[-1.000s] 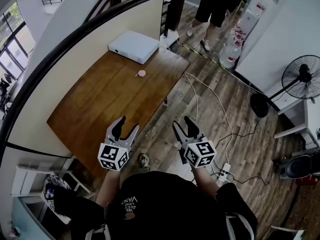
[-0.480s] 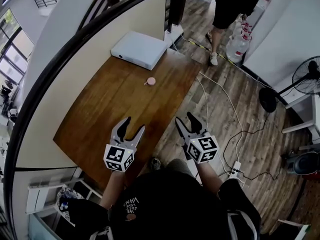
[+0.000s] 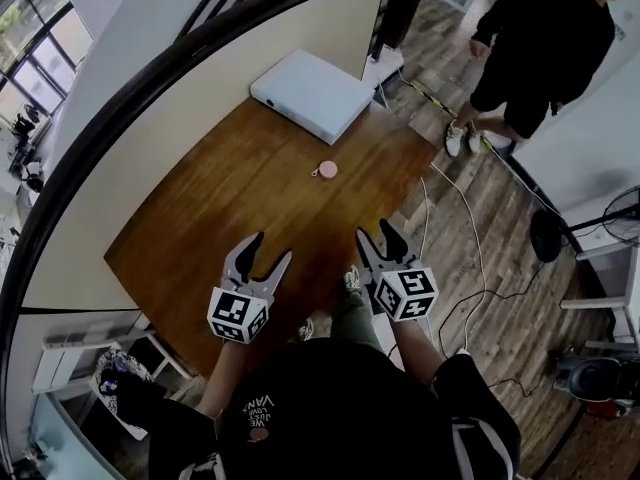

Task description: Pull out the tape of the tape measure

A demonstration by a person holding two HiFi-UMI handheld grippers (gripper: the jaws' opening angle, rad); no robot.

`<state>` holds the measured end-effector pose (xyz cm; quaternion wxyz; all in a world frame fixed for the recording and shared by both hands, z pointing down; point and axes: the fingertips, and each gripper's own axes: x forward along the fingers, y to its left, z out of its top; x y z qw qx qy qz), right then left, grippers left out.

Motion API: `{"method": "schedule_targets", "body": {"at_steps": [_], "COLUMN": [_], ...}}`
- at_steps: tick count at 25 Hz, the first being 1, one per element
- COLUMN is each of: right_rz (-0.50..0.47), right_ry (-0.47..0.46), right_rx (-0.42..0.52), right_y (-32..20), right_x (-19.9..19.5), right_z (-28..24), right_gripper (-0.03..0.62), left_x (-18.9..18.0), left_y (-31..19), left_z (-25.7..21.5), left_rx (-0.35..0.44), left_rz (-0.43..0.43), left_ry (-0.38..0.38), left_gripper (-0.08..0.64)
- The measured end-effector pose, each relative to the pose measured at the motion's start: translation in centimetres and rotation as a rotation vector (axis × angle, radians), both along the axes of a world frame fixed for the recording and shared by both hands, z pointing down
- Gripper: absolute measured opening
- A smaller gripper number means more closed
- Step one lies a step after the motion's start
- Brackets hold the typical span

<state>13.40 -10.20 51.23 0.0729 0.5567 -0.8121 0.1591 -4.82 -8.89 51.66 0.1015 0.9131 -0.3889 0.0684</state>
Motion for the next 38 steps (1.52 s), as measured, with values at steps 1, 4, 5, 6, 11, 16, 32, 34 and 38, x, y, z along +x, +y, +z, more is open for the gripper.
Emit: {"method": "schedule_targets", "body": {"at_steps": [1,4,5,6,11,16,32,34,38], "right_rz": [-0.017,-0.071,-0.091,-0.110,-0.211,-0.285,-0.528,-0.546,-0.588], "right_ry": [0.004,0.018,0.024,0.030,0.055,0.096,0.334,0.343,0.354], "right_rx": [-0.006,-0.019,-0.025,-0.031,-0.068,-0.087,-0.287,-0.299,-0.335], "right_y": [-0.9,-3.8,-4.7,-5.6,-9.7,-13.8,-20.0,-20.4,-21.0], "right_x": [0.0,0.0,0.0,0.0,-0.2,-0.7,-3.7,-4.0,-4.9], "right_z": [0.2,0.7,0.9,1.2,2.7,4.4,15.8,16.8,18.1], "right_gripper": [0.195,0.194,0.195,0.195,0.195,0.195,0.227,0.238,0.249], "left_x": [0.0,0.2,0.3,0.4,1.2,1.6,0.8,0.5,-0.1], "left_y": [-0.4,-1.8,-2.3,-2.8,-5.3,-8.1,-10.8,-10.7,-10.2], "left_z": [0.0,0.0,0.1,0.2,0.5,1.2,3.4,3.3,3.5], "left_rx": [-0.002,-0.007,-0.010,-0.013,-0.027,-0.045,-0.097,-0.106,-0.124], "left_rz": [-0.018,-0.071,-0.088,-0.105,-0.189,-0.241,-0.397,-0.421,-0.465], "left_ry": [0.002,0.006,0.007,0.009,0.009,0.001,-0.023,-0.024,-0.016], "left_gripper": [0.244,0.244,0.244,0.244,0.244,0.244,0.244,0.244,0.244]}}
